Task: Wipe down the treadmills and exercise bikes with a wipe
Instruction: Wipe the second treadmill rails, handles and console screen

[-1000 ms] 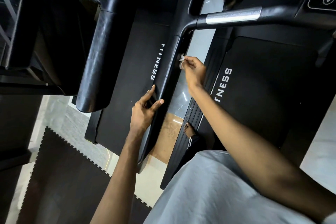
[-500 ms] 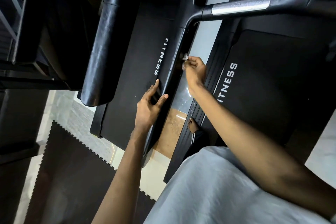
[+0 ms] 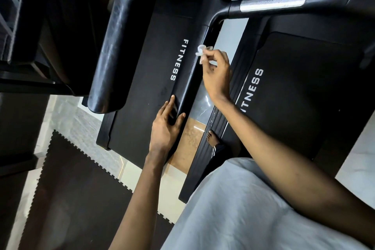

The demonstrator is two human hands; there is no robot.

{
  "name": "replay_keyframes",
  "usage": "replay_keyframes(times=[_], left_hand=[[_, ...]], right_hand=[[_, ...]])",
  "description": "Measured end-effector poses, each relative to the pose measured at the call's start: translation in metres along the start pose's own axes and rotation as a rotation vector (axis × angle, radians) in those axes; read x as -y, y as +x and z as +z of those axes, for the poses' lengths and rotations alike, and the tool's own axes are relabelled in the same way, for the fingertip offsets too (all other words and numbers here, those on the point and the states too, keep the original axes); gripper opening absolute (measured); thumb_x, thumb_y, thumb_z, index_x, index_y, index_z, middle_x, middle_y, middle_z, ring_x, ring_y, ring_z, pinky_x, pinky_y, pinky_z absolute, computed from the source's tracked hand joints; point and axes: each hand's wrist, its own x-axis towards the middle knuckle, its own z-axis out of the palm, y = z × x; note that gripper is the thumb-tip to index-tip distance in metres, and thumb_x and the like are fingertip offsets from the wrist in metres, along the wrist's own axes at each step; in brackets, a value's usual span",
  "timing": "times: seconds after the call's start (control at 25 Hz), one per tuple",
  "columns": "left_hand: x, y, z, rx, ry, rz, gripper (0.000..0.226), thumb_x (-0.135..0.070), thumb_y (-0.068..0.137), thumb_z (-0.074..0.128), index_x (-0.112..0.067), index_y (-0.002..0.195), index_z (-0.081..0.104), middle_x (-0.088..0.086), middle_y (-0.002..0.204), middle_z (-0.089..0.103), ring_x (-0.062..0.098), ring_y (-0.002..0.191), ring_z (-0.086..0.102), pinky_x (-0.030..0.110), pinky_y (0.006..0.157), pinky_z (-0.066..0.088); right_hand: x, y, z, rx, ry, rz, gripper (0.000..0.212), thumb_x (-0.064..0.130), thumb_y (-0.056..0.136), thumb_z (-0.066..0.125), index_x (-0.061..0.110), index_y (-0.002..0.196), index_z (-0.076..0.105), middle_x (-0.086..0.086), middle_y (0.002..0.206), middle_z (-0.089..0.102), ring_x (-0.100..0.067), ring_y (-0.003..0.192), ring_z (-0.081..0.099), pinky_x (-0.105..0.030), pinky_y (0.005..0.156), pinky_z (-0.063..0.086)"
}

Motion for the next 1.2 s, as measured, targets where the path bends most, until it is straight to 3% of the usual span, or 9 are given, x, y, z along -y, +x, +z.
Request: replay_keyframes(times=[0.12,0.28,0.44,0.64,0.76,0.84,0.96,1.04,1.2], left_hand=[[-0.001,0.0,-0.002,0.009,0.006,0.004,0.065,-0.042,0.094,0.067,-0.045,0.151,0.037,-0.003,0.155,0.043,0.001,0.139,0.035,-0.005,0.097,0.019],[0.0,0.0,-0.004,0.018,-0.005,0.001,0.065,-0.043,0.094,0.067,-0.047,0.151,0.036,-0.004,0.157,0.041,0.003,0.14,0.034,0.01,0.104,0.024],[-0.005,-0.001,-0.002,-0.017,-0.02,-0.01,0.064,-0.044,0.094,0.067,-0.049,0.15,0.036,-0.005,0.154,0.044,0.006,0.138,0.041,0.014,0.101,0.029],[-0.007,-0.003,0.0,-0.016,-0.045,-0.031,0.063,-0.042,0.094,0.066,-0.05,0.15,0.036,-0.005,0.156,0.042,0.006,0.141,0.038,0.013,0.105,0.027],[-0.008,-0.003,0.0,-0.019,-0.052,-0.034,0.063,-0.041,0.094,0.067,-0.048,0.149,0.038,-0.004,0.155,0.043,0.003,0.14,0.037,-0.001,0.099,0.023],[-0.009,0.0,0.0,-0.021,-0.049,-0.046,0.063,-0.04,0.093,0.069,-0.047,0.149,0.04,-0.004,0.155,0.043,-0.003,0.135,0.038,-0.011,0.09,0.019],[-0.009,-0.001,-0.002,-0.022,-0.056,-0.05,0.064,-0.04,0.093,0.069,-0.046,0.149,0.04,-0.005,0.155,0.043,-0.017,0.122,0.034,-0.012,0.086,0.02],[-0.009,-0.002,-0.002,-0.023,-0.054,-0.047,0.064,-0.041,0.093,0.069,-0.046,0.149,0.039,-0.005,0.156,0.042,-0.016,0.123,0.034,-0.012,0.086,0.021],[-0.009,-0.002,0.0,-0.016,-0.061,-0.049,0.065,-0.041,0.093,0.068,-0.047,0.15,0.037,-0.005,0.157,0.04,0.0,0.137,0.038,-0.012,0.087,0.019]], right_hand=[[0.001,0.006,-0.012,0.128,-0.152,-0.214,0.017,0.012,0.095,0.062,0.012,0.106,0.075,-0.003,0.105,0.063,-0.006,0.091,0.062,-0.027,0.08,0.057],[0.011,0.022,-0.006,0.201,-0.335,-0.304,0.02,0.01,0.097,0.058,0.006,0.107,0.075,-0.008,0.107,0.06,-0.017,0.097,0.057,-0.01,0.092,0.043],[0.0,-0.028,-0.018,0.367,-0.316,-0.448,0.016,0.01,0.098,0.06,0.007,0.105,0.074,-0.005,0.106,0.06,-0.014,0.098,0.057,-0.016,0.089,0.048],[-0.019,-0.019,-0.003,0.111,0.008,0.045,0.01,0.008,0.094,0.061,0.013,0.101,0.067,0.002,0.101,0.068,-0.007,0.089,0.068,-0.03,0.08,0.059],[-0.032,0.01,0.009,-0.027,-0.006,0.229,0.011,0.003,0.092,0.062,0.011,0.099,0.065,0.015,0.084,0.067,0.009,0.077,0.064,-0.022,0.076,0.057],[-0.037,0.017,0.013,-0.049,-0.025,0.302,0.012,0.001,0.091,0.062,0.011,0.097,0.065,0.016,0.079,0.064,0.01,0.072,0.062,-0.022,0.075,0.057],[-0.045,-0.01,0.017,0.047,-0.031,0.329,0.013,0.002,0.091,0.062,0.014,0.095,0.064,0.006,0.088,0.069,-0.004,0.08,0.067,-0.032,0.078,0.06],[-0.051,-0.028,0.015,0.119,-0.02,0.3,0.015,0.001,0.091,0.061,0.015,0.096,0.064,0.004,0.093,0.069,-0.011,0.085,0.068,-0.034,0.079,0.06],[-0.051,-0.008,0.019,0.021,-0.06,0.372,0.018,-0.002,0.088,0.062,0.015,0.093,0.063,0.002,0.092,0.068,-0.006,0.079,0.064,-0.033,0.078,0.058]])
